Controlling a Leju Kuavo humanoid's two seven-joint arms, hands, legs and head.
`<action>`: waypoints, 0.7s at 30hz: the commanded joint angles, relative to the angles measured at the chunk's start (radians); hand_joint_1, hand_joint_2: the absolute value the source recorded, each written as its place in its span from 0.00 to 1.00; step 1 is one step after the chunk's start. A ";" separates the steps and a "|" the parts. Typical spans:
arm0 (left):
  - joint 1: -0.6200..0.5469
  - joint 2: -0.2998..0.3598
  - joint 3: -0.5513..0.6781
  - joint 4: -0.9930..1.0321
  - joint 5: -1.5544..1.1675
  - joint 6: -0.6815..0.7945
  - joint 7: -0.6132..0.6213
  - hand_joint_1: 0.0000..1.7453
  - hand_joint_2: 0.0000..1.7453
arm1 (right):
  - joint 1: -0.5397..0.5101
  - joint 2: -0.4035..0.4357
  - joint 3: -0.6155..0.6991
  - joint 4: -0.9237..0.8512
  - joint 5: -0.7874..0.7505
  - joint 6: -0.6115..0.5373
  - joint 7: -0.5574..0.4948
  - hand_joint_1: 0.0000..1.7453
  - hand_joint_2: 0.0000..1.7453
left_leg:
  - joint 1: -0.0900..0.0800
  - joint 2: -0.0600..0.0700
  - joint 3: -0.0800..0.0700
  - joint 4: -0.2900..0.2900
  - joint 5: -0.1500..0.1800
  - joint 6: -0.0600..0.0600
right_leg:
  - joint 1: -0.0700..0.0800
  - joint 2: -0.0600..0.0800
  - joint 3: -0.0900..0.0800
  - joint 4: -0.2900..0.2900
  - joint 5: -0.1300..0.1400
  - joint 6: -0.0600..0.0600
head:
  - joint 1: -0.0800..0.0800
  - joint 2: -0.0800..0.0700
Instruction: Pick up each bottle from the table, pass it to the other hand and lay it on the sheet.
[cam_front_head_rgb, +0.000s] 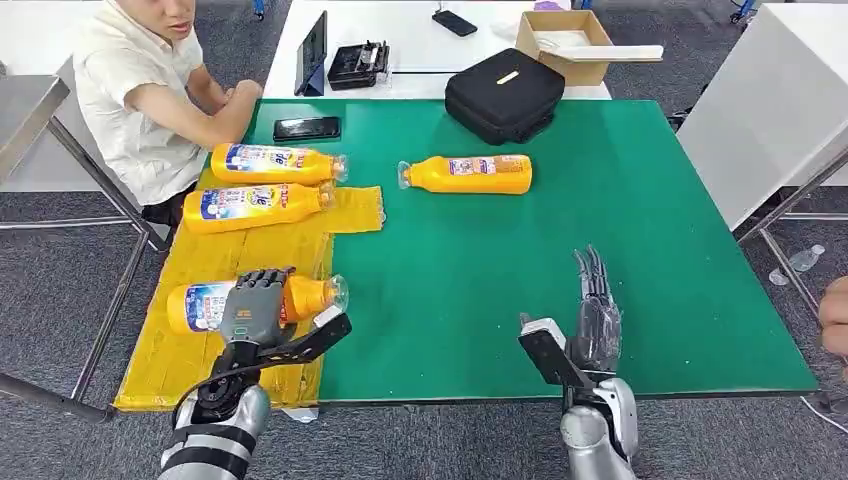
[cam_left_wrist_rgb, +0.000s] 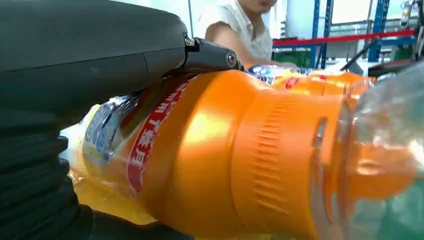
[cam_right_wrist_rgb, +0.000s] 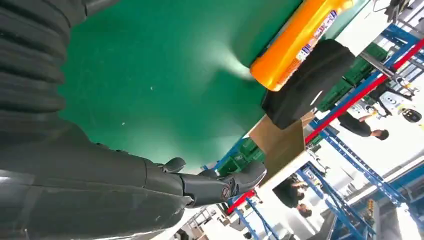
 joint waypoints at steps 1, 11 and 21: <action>-0.092 0.024 0.024 0.224 -0.011 -0.024 0.001 0.07 1.00 | -0.046 -0.019 -0.018 0.111 -0.004 0.016 -0.016 0.00 1.00 | 0.000 0.002 0.004 -0.002 0.000 0.000 | 0.001 0.000 0.004 -0.002 0.000 -0.004 | 0.000 0.000; -0.155 0.036 0.012 0.372 -0.013 -0.112 0.009 0.00 1.00 | -0.082 -0.032 -0.009 0.179 -0.016 0.017 -0.039 0.00 1.00 | 0.000 0.002 0.005 -0.002 0.000 0.000 | 0.001 0.001 0.005 -0.002 0.000 -0.003 | 0.000 0.000; -0.185 0.049 0.001 0.510 -0.012 -0.127 0.007 0.00 1.00 | -0.110 -0.043 -0.030 0.241 -0.045 0.002 -0.065 0.00 1.00 | 0.000 0.003 0.013 -0.003 0.001 0.000 | 0.001 0.002 0.013 -0.004 0.002 -0.005 | 0.000 0.000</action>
